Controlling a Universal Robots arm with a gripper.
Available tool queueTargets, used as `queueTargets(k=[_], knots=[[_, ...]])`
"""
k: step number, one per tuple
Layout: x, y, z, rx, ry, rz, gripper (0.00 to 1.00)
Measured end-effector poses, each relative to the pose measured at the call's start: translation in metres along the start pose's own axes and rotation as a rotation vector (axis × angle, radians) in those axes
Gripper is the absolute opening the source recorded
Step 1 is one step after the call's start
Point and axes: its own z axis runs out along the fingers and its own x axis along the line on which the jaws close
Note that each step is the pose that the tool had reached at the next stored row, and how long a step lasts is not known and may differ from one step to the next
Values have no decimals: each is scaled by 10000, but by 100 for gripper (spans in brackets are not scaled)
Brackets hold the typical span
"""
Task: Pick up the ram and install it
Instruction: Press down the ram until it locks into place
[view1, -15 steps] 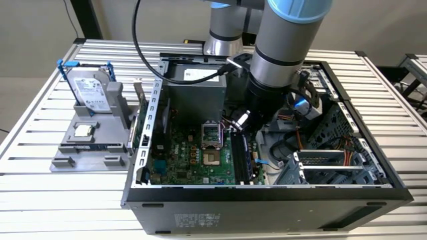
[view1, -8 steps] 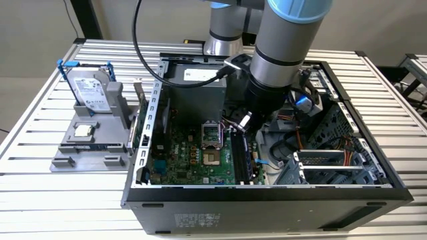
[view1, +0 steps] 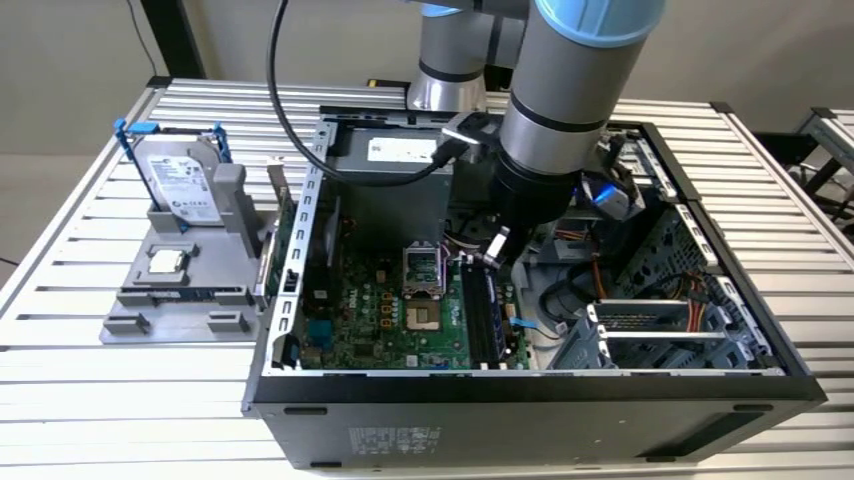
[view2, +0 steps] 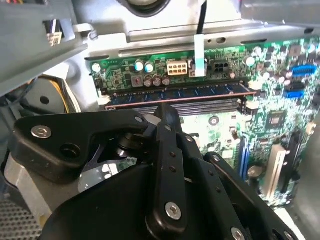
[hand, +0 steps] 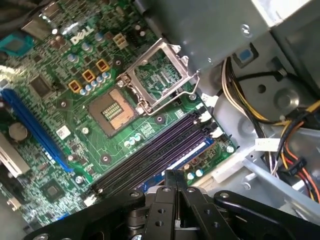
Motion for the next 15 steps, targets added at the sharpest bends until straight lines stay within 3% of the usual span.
queueTargets(k=[15], knots=[[0, 0, 1, -30, 13, -2712, 0]])
